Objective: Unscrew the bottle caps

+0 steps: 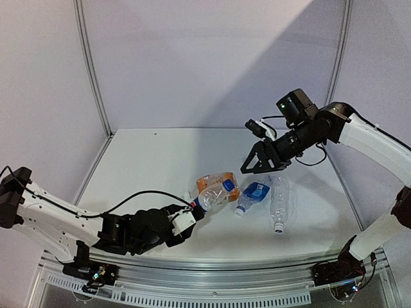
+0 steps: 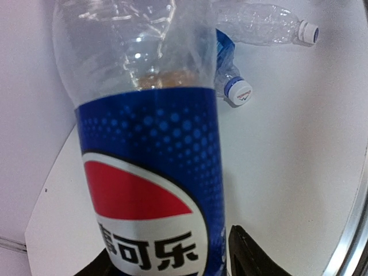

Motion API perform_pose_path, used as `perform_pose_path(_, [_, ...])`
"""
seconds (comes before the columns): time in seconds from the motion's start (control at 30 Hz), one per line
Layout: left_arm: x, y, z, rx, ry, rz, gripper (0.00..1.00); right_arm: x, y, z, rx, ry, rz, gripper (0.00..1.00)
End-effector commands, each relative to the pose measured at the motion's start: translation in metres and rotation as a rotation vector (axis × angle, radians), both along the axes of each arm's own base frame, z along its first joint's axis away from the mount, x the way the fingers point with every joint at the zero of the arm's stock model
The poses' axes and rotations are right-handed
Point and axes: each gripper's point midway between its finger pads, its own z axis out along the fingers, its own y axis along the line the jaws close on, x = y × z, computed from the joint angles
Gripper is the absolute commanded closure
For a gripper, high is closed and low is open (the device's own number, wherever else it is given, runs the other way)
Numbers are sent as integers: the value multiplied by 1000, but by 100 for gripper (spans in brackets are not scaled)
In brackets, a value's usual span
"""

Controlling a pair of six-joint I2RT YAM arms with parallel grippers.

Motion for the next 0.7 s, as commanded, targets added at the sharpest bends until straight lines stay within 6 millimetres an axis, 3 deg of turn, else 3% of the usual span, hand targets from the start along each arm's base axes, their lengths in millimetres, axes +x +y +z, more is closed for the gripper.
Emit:
perform_pose_path(0.0, [-4, -5, 23, -53, -57, -6, 100, -22, -3, -1, 14, 95, 49, 32])
perform_pose_path(0.2, [-8, -4, 31, -87, -76, -30, 100, -24, 15, -9, 70, 169, 112, 36])
perform_pose_path(0.4, [-8, -4, 31, -88, -82, -32, 100, -26, 33, -1, 135, 196, 143, 36])
perform_pose_path(0.67, [-9, -3, 32, -94, -83, -32, 100, -29, 45, -11, 97, 214, 179, 40])
